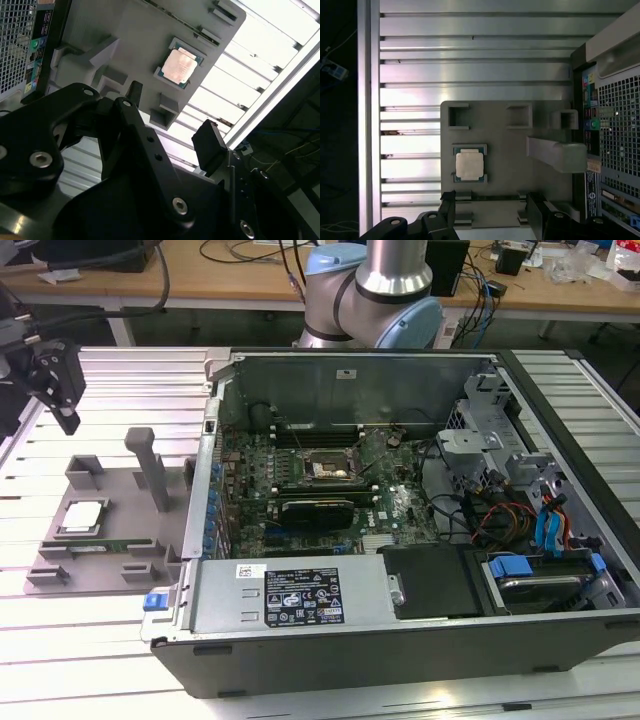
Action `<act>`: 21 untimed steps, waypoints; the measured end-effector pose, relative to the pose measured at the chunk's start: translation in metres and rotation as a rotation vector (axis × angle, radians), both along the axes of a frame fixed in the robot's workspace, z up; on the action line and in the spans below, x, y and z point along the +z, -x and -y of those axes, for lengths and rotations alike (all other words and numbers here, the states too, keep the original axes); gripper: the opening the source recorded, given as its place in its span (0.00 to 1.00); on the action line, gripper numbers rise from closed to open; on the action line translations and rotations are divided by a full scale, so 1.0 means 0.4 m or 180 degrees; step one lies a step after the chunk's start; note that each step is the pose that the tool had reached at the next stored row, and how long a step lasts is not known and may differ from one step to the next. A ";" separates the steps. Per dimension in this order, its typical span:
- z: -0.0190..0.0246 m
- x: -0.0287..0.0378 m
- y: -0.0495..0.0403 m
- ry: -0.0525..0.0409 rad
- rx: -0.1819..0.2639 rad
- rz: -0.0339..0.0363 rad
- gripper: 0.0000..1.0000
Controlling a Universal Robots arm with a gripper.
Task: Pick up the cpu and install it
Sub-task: 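Pick up the cpu and move it towards the insertion slot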
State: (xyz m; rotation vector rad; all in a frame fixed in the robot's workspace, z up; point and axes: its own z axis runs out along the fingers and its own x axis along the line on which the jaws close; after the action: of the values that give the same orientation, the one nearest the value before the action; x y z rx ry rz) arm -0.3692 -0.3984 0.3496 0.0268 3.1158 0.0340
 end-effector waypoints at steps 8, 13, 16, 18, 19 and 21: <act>0.000 -0.021 0.000 0.0000 0.0000 0.0000 0.68; 0.000 -0.032 0.000 0.0000 0.0000 0.0000 0.68; 0.000 -0.040 0.000 0.0000 0.0000 0.0000 0.68; 0.000 -0.044 0.000 0.0000 0.0000 0.0000 0.68; 0.000 -0.048 0.000 0.0000 0.0000 0.0000 0.68; 0.000 -0.054 0.000 0.0000 0.0000 0.0000 0.68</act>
State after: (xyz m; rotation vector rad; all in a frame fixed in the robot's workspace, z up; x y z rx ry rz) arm -0.3692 -0.3984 0.3281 0.0267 3.1157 0.0340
